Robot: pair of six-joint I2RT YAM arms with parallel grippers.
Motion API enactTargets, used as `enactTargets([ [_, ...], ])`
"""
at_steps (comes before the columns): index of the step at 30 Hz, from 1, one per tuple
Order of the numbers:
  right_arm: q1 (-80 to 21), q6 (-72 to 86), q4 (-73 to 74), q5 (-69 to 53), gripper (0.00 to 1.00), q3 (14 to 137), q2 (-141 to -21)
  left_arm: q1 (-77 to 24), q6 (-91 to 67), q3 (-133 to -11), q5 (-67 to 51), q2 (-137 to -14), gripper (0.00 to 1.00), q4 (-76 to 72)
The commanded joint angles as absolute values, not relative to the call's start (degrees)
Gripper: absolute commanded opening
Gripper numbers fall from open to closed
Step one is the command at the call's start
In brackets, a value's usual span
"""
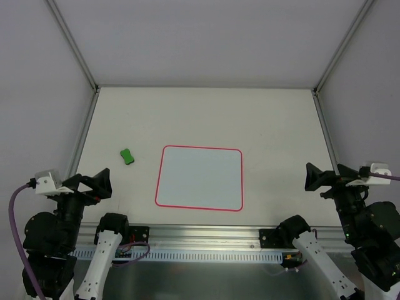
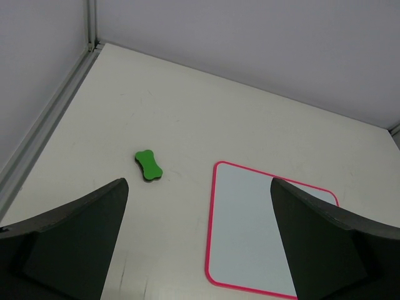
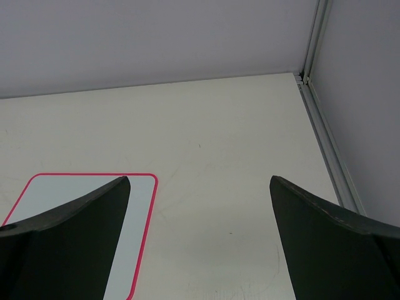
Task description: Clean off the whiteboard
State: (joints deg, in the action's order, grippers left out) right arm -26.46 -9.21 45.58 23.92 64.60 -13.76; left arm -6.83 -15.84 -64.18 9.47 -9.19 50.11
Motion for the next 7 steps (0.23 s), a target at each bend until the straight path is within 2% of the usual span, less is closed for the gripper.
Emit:
enactTargets([
  [1,-26.3,-9.3,42.5,22.7,0.99,63.5,-13.2,-7.3,-16.5,-63.8,10.3,-9.0,0.99,49.9],
  [7,-26.4,-10.0,41.2,22.2,0.99,62.6,-13.3,-7.3,-16.8,-63.3,11.3,-9.1,0.99,49.9],
])
